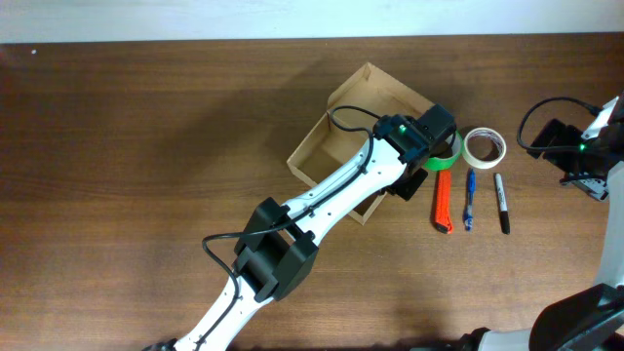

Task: Pack container
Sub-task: 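Push the cardboard box with the left gripper toward the tape rolls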

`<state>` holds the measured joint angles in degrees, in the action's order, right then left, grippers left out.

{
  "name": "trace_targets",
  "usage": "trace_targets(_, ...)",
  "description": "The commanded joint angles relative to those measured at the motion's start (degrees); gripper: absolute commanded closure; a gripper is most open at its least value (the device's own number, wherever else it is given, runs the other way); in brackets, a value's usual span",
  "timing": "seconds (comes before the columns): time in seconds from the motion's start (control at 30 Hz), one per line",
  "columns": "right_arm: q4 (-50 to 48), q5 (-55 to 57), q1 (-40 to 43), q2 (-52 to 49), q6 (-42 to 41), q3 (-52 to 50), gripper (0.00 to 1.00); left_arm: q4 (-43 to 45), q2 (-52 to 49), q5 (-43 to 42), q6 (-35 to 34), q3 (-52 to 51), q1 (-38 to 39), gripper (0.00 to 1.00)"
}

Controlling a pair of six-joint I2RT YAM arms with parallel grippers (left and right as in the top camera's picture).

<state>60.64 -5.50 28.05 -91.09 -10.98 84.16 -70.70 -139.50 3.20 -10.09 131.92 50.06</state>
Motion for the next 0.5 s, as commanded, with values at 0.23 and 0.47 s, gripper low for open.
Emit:
trace_targets(0.23,0.0,-0.5,0.1,-0.2,-0.5,1.2,0.01,0.5,-0.8,0.3,2.1,0.9,-0.3,0.67)
trace_targets(0.47,-0.2,-0.5,0.1,-0.2,-0.5,1.2,0.01,-1.4,-0.8,4.3,2.9,3.9,-0.5,0.48)
